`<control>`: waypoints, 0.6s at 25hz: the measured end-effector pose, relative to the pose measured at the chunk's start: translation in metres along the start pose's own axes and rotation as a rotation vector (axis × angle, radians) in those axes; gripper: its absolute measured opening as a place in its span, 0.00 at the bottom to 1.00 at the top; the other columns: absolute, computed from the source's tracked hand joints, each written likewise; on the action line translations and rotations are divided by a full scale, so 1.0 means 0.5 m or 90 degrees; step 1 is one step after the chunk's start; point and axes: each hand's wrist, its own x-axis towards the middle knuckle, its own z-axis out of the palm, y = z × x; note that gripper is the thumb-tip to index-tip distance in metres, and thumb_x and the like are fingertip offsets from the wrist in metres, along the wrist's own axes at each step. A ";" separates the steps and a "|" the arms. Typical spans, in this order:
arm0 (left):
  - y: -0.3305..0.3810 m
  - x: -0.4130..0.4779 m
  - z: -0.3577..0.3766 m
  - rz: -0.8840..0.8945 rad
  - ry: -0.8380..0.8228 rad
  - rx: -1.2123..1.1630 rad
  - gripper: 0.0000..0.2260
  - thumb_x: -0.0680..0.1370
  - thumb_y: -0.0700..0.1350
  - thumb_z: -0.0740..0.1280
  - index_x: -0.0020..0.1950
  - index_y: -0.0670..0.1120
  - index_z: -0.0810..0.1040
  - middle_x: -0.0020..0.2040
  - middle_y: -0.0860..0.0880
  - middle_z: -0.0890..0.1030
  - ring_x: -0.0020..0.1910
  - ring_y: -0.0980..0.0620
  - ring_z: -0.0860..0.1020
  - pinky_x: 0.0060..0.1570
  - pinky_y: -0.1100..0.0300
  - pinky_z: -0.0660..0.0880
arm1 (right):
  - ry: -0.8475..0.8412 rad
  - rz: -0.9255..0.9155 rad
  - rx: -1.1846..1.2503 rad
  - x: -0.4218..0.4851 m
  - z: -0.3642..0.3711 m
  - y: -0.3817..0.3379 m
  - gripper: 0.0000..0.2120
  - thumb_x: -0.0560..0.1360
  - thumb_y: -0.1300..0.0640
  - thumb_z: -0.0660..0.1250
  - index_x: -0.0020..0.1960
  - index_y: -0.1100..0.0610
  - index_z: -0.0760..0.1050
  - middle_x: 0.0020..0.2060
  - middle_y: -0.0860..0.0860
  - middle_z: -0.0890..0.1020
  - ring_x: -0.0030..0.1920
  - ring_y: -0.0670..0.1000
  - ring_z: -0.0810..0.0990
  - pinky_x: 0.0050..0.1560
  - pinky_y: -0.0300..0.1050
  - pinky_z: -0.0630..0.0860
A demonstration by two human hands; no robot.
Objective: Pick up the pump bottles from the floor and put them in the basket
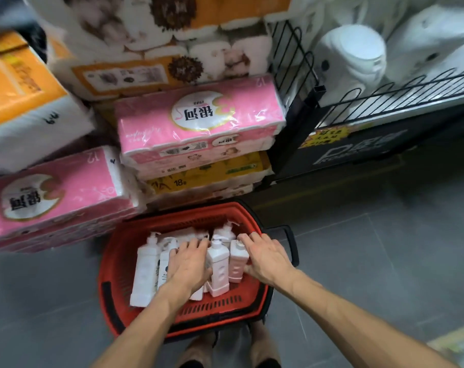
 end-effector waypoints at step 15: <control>0.462 -0.152 -0.296 0.299 0.115 0.156 0.30 0.74 0.57 0.69 0.74 0.56 0.63 0.68 0.52 0.72 0.68 0.47 0.70 0.60 0.51 0.70 | 0.168 0.240 0.199 -0.412 -0.304 0.226 0.31 0.72 0.45 0.71 0.71 0.48 0.65 0.63 0.53 0.76 0.64 0.58 0.74 0.61 0.57 0.75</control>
